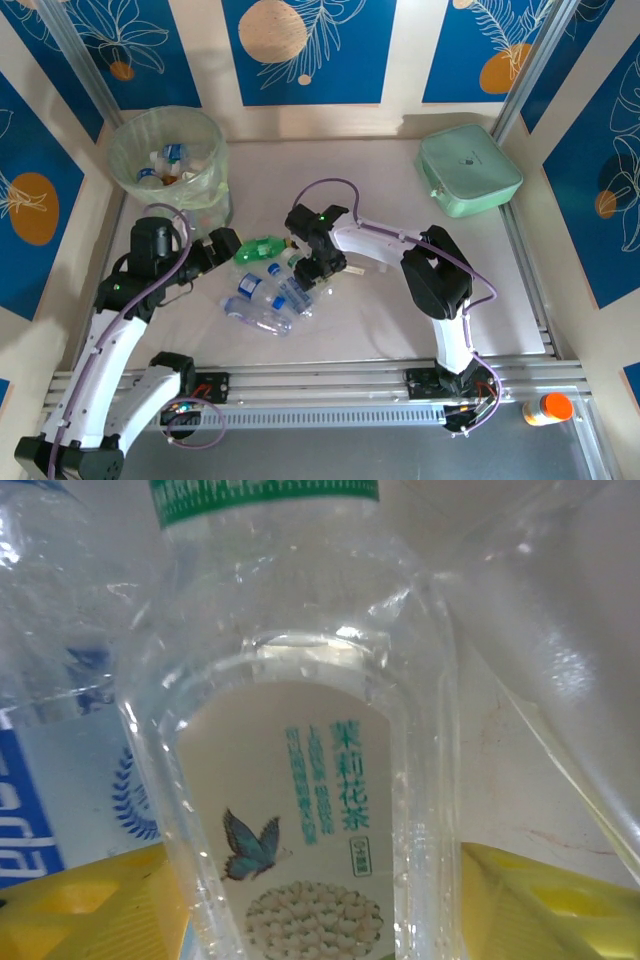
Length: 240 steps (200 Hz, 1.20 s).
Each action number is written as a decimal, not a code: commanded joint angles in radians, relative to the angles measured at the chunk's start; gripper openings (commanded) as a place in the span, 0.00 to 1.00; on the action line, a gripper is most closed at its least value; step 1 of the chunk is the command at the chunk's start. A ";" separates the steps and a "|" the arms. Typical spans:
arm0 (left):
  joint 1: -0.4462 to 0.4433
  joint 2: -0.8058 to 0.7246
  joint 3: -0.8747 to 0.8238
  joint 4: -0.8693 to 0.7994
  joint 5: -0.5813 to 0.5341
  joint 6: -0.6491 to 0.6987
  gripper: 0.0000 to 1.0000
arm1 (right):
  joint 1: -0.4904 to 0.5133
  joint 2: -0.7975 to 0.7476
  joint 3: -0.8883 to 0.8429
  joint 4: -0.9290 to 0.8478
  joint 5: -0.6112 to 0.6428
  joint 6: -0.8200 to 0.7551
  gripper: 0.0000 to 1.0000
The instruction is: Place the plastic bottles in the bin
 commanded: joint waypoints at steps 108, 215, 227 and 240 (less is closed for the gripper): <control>-0.007 -0.025 0.041 -0.004 0.087 0.014 0.99 | 0.039 -0.295 -0.151 0.065 0.007 -0.030 0.59; -0.354 0.095 0.075 0.288 -0.045 -0.127 0.98 | 0.140 -0.665 -0.251 0.274 0.041 0.059 0.55; -0.387 0.121 0.086 0.320 -0.067 -0.108 0.97 | 0.143 -0.676 -0.255 0.286 0.036 0.068 0.55; -0.408 0.148 0.104 0.324 -0.102 -0.091 0.93 | 0.148 -0.689 -0.265 0.300 0.031 0.069 0.55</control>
